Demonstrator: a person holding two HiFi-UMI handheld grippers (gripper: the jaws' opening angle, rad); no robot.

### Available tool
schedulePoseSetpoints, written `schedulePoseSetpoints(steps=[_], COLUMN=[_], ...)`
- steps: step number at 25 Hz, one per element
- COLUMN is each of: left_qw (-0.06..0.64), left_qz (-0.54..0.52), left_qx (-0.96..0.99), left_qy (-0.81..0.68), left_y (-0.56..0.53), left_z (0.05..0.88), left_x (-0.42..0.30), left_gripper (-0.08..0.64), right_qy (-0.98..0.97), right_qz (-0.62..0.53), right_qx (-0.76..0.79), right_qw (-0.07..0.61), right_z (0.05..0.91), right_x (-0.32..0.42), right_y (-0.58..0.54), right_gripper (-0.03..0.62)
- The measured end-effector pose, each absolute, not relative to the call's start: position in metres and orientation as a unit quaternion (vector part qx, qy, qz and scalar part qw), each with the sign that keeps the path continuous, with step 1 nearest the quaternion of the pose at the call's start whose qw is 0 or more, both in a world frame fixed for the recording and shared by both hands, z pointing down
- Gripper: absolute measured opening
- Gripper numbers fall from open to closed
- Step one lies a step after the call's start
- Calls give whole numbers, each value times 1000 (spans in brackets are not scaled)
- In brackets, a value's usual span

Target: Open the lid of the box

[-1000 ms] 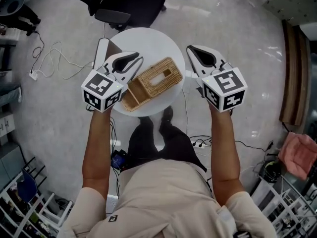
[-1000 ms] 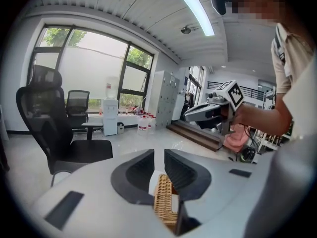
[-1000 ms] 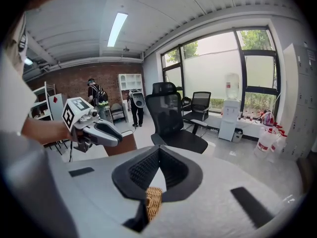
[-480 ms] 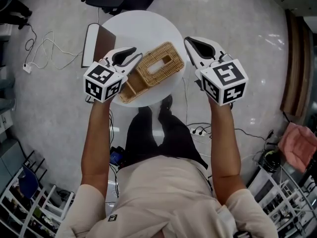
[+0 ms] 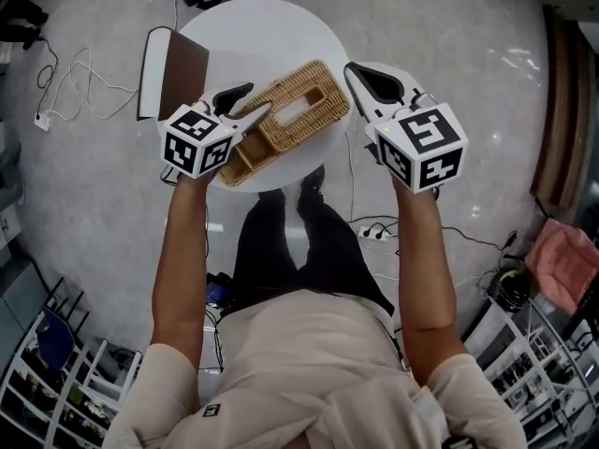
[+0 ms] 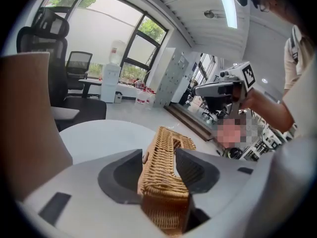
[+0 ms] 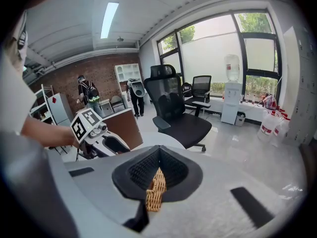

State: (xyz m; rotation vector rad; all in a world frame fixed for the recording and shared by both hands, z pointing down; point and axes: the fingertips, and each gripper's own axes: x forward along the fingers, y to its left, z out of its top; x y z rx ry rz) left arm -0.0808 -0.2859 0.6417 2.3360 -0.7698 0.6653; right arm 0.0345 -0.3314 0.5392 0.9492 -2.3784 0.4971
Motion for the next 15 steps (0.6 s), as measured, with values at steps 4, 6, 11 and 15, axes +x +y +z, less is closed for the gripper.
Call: schedulePoseSetpoints(steps=[4, 6, 11, 15], left_qw=[301, 304, 307, 293], left_qz=[261, 267, 286, 335], left_qx=[871, 868, 862, 856], left_qy=[-287, -289, -285, -261], left_y=[-284, -284, -284, -276], left_z=[655, 660, 669, 677], left_x=[-81, -83, -83, -80], left_gripper=[202, 206, 206, 206], right_qy=[-877, -875, -873, -871], right_qz=[191, 194, 201, 203], right_qx=[350, 350, 350, 350], right_qw=[269, 272, 275, 277], right_z=[549, 554, 564, 566], right_x=[36, 37, 38, 40], right_y=[-328, -328, -324, -322], right_gripper=[-6, -6, -8, -6])
